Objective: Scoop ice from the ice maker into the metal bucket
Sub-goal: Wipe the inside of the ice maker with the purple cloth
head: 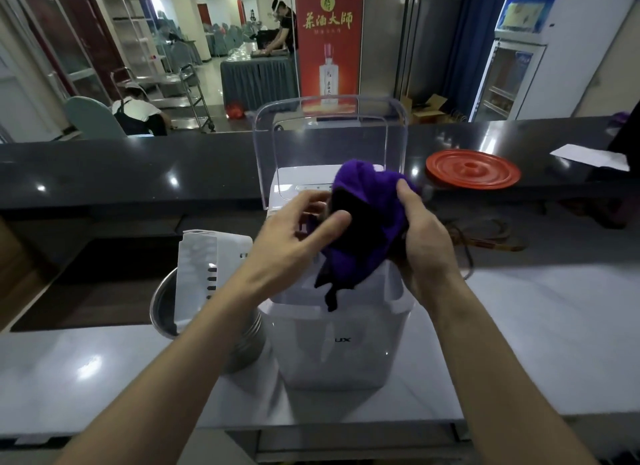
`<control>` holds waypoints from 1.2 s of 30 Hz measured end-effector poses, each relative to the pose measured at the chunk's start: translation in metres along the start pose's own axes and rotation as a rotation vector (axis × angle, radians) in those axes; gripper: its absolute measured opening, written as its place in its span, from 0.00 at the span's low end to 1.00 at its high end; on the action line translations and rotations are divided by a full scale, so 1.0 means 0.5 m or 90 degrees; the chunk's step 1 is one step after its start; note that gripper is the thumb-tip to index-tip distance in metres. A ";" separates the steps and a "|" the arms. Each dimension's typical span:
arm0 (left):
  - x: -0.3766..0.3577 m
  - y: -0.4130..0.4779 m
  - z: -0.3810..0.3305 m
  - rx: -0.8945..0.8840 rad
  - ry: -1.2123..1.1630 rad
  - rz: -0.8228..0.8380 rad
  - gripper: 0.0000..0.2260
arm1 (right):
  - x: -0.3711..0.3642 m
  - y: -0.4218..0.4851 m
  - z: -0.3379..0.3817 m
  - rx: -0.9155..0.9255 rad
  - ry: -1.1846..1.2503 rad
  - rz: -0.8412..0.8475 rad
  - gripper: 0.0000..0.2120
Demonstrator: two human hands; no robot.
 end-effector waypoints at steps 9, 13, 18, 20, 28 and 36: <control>0.082 0.008 0.008 0.109 -0.164 -0.163 0.08 | -0.058 -0.020 0.090 0.119 -0.122 0.116 0.25; 0.143 0.015 0.021 0.161 -0.190 -0.189 0.12 | -0.066 -0.024 0.123 0.137 -0.130 0.147 0.15; 0.169 0.011 -0.001 0.168 -0.190 -0.203 0.08 | -0.065 -0.033 0.150 0.203 -0.204 0.132 0.12; 0.193 0.011 -0.008 0.133 -0.169 -0.260 0.07 | -0.051 -0.037 0.166 0.259 -0.269 0.080 0.12; 0.278 0.005 0.007 0.057 -0.043 -0.320 0.04 | 0.016 -0.070 0.198 0.296 -0.354 -0.030 0.07; 0.299 -0.017 -0.010 0.071 -0.018 -0.273 0.23 | 0.065 -0.127 0.211 0.121 -0.178 0.069 0.19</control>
Point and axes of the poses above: each hand's wrist, its own y-axis towards the middle knuckle, its own x-axis out of the back of the hand, z = x × y, the point moved 4 cm from there along y, towards the middle knuckle, and after that the axes turned 12 degrees about -z, right-handed, at the moved point
